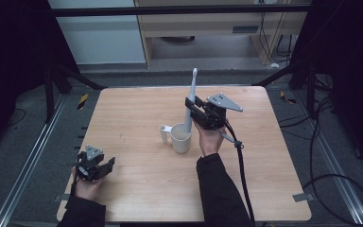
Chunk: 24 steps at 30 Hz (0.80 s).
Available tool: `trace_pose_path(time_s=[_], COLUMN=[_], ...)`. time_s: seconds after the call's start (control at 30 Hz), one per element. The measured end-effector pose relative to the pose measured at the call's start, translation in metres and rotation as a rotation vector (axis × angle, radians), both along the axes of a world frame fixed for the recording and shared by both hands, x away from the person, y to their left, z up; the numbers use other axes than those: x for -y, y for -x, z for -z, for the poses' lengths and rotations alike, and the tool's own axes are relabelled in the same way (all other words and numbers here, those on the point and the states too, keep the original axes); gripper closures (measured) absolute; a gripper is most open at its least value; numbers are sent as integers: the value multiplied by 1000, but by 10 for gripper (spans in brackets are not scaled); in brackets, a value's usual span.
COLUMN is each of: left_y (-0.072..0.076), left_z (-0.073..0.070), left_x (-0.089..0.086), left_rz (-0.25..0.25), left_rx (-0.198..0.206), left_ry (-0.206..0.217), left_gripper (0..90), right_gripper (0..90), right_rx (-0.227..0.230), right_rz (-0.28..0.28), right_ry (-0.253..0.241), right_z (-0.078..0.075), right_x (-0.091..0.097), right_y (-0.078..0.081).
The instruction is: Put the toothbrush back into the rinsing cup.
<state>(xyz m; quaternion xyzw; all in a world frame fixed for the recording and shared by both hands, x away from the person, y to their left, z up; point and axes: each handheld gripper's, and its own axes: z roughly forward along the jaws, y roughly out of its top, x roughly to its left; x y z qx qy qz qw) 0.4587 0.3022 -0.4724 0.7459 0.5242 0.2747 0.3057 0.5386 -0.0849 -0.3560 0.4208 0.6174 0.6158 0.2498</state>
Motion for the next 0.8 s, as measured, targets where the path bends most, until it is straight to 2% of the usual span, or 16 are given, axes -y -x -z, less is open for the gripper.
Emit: trace_pose_path(time_s=[0.8], left_y=[0], left_z=[0], left_x=[0], left_rz=[2], left_rx=[2], left_ry=[0], left_gripper=[511], right_gripper=[674], right_rx=[-78], right_rz=[-21], right_ry=[25], right_z=[29], right_x=[-23], right_y=[-11])
